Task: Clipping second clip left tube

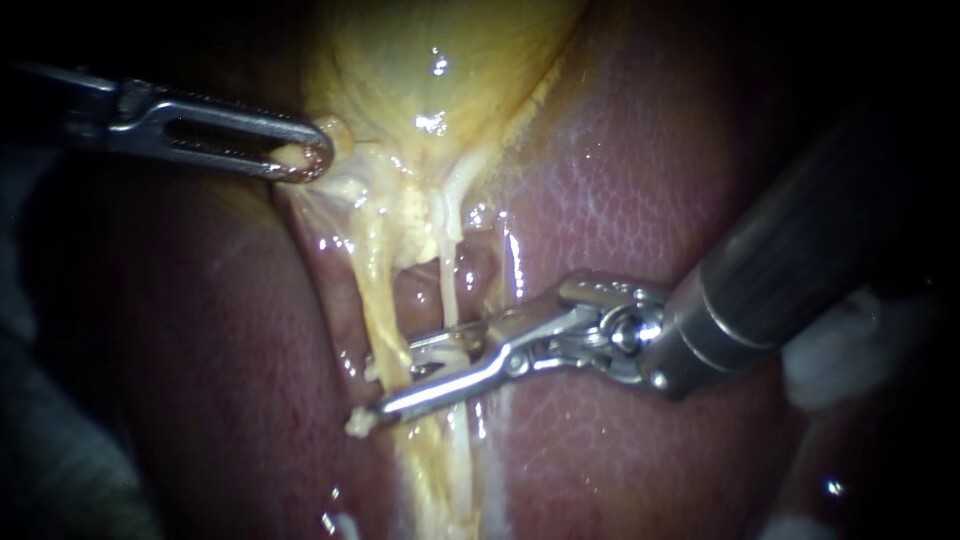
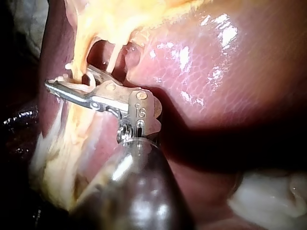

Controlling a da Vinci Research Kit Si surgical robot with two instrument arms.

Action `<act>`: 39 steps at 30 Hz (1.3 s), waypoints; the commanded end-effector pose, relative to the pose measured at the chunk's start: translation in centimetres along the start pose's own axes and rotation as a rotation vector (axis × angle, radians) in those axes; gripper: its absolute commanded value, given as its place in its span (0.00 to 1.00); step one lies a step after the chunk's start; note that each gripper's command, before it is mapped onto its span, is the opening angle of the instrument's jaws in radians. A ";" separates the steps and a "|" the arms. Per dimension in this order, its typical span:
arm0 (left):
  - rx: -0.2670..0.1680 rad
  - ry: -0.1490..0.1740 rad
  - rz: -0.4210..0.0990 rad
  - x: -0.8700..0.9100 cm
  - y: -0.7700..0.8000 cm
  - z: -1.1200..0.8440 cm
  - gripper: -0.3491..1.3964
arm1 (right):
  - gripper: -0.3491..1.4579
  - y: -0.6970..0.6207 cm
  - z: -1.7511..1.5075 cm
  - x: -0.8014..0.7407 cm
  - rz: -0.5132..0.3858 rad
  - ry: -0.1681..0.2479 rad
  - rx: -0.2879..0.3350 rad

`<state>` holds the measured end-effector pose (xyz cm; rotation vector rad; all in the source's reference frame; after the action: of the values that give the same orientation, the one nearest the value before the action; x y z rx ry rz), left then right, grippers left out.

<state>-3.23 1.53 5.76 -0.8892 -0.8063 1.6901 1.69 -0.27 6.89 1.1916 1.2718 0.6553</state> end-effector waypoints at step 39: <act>0.000 0.000 0.000 0.00 0.00 0.00 0.00 | 0.35 -0.56 0.31 0.16 0.016 0.009 0.052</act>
<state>-3.22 1.53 5.76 -0.8888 -0.8056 1.6899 1.90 -0.39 6.27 1.2464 1.2959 0.6423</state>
